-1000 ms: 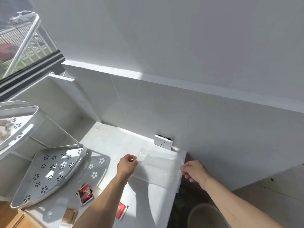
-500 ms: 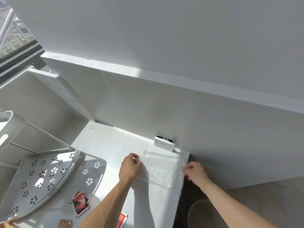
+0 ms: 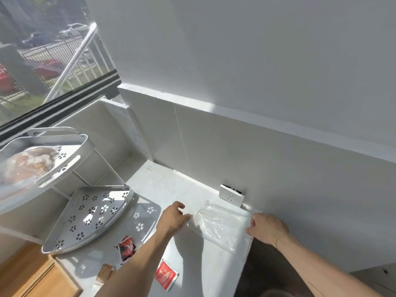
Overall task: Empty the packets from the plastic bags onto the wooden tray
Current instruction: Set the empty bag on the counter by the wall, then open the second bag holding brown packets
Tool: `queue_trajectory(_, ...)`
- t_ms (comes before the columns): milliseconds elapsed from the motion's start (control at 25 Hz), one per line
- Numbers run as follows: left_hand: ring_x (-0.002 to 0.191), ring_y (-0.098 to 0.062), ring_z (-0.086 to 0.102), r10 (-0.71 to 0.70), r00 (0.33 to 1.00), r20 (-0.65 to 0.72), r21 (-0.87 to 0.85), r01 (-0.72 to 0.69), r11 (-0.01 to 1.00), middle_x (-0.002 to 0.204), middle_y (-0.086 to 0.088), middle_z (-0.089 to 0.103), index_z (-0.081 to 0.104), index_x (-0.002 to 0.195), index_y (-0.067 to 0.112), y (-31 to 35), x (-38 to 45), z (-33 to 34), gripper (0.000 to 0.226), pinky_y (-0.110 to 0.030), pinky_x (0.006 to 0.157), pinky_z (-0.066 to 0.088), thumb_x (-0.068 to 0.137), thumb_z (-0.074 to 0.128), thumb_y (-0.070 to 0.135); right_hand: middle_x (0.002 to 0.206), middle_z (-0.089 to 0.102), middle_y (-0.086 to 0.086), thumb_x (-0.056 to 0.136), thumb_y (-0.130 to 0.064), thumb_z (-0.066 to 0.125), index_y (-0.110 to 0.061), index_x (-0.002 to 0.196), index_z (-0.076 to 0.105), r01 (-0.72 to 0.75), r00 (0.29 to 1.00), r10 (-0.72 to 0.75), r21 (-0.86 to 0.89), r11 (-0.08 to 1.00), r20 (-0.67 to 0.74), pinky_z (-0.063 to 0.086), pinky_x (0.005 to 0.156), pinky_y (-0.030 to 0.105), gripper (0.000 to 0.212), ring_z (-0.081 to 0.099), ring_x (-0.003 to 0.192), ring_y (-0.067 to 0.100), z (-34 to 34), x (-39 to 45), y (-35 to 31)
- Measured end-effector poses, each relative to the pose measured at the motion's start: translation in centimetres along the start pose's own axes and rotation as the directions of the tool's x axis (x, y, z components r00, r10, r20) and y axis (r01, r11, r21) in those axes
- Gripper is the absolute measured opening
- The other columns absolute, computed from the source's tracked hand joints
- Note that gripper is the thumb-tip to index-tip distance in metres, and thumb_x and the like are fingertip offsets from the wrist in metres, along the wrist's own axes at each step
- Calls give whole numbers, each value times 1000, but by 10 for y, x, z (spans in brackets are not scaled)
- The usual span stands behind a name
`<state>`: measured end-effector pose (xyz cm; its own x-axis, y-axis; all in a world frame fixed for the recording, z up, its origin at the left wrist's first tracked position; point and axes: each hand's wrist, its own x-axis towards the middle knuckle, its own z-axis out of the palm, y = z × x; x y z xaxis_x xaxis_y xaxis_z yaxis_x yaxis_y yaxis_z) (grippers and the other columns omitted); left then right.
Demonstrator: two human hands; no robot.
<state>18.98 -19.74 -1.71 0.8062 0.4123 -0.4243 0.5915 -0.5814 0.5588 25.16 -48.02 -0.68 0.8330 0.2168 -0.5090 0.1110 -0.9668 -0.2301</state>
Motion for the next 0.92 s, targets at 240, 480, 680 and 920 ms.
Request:
queue_trajectory(240, 89, -13, 61, 84, 996, -13, 110, -83, 990, 105, 0, 67, 63, 119, 18, -25, -45, -82, 38, -17, 71, 45, 84, 68, 32, 113, 65, -6, 84, -43, 55, -30, 103, 64, 373, 927, -370, -266, 889, 62, 44, 80, 29, 25, 60, 107, 17, -32, 3, -81)
queue_trajectory(480, 101, -16, 61, 71, 997, -11, 175, -68, 982, 114, 0, 65, 61, 118, 22, -55, -102, -179, 34, -24, 78, 47, 88, 69, 37, 116, 67, -7, 85, -46, 55, -32, 112, 63, 625, 768, -628, -363, 691, 127, 41, 77, 29, 31, 58, 112, 17, -73, -10, -205)
queue_trajectory(680, 107, -13, 58, 48, 997, -57, 189, -37, 981, 117, 6, 62, 60, 121, 27, -65, -158, -262, 40, -30, 98, 45, 84, 75, 28, 114, 68, -8, 81, -53, 56, -37, 111, 63, 733, 574, -815, -493, 468, 81, 43, 76, 31, 35, 61, 109, 19, -110, -46, -307)
queue_trajectory(920, 91, -13, 64, 70, 951, -301, 231, 2, 973, 92, 12, 63, 66, 101, 26, -62, -206, -347, 29, -24, 79, 52, 77, 81, 19, 103, 69, -3, 81, -58, 59, -35, 101, 67, 731, 323, -938, -597, 331, -124, 38, 66, 30, 32, 64, 98, 22, -154, -100, -399)
